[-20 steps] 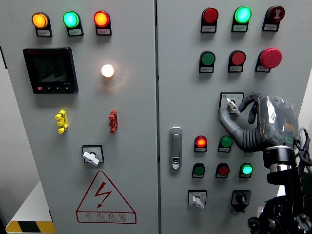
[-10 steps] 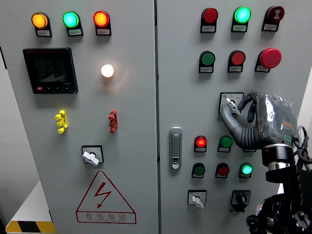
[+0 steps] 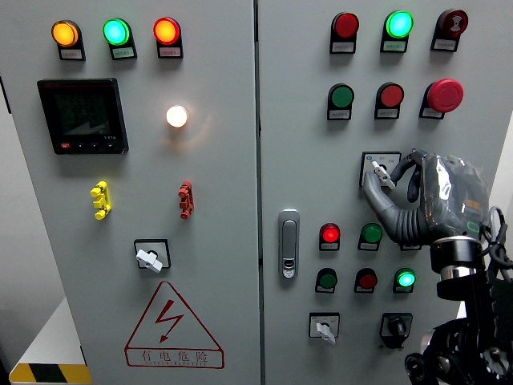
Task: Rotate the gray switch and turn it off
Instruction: 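Rotate the white switch knob with the right hand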
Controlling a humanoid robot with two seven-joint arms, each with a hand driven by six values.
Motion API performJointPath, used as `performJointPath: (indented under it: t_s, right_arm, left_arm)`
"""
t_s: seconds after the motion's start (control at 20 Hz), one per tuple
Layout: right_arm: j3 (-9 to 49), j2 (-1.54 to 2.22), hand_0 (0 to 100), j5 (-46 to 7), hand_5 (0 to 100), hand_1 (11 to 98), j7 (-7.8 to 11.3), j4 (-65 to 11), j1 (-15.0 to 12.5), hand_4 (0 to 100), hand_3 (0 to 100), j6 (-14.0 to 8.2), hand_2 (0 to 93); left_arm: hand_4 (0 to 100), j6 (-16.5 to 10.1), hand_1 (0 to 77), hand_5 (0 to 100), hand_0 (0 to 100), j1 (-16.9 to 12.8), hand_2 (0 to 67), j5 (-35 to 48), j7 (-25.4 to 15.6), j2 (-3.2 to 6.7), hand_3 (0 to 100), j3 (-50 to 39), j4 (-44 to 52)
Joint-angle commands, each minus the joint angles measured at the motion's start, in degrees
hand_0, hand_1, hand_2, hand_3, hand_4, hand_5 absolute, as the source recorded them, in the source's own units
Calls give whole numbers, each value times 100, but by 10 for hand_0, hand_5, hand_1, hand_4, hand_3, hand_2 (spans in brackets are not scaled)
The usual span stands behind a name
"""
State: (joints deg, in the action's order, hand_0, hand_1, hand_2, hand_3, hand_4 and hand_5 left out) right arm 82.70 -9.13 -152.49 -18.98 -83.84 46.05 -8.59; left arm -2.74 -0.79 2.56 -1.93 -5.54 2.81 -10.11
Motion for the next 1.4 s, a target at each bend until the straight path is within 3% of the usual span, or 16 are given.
performJointPath:
  t_s: [0.0, 0.3, 1.15, 1.35]
  right_arm:
    - [0, -1, 345, 0, 1000, 363, 0, -1, 0, 1000, 991, -2, 723]
    - [0, -1, 430, 0, 1000, 353, 0, -1, 0, 1000, 1000, -2, 756]
    - [0, -1, 490, 0, 1000, 372, -27, -27, 9, 1000, 1000, -2, 803]
    - [0, -1, 610, 0, 1000, 408, -27, -27, 9, 1000, 1000, -2, 811]
  left_arm:
    - [129, 2, 0, 128, 0, 0, 104, -1, 0, 0, 212, 0, 0]
    - [129, -7, 0, 128, 0, 0, 104, -1, 0, 0, 212, 0, 0]
    - [129, -7, 0, 128, 0, 0, 105, 7, 0, 0, 212, 0, 0]
    - [129, 2, 0, 128, 0, 0, 104, 7, 0, 0, 213, 0, 0]
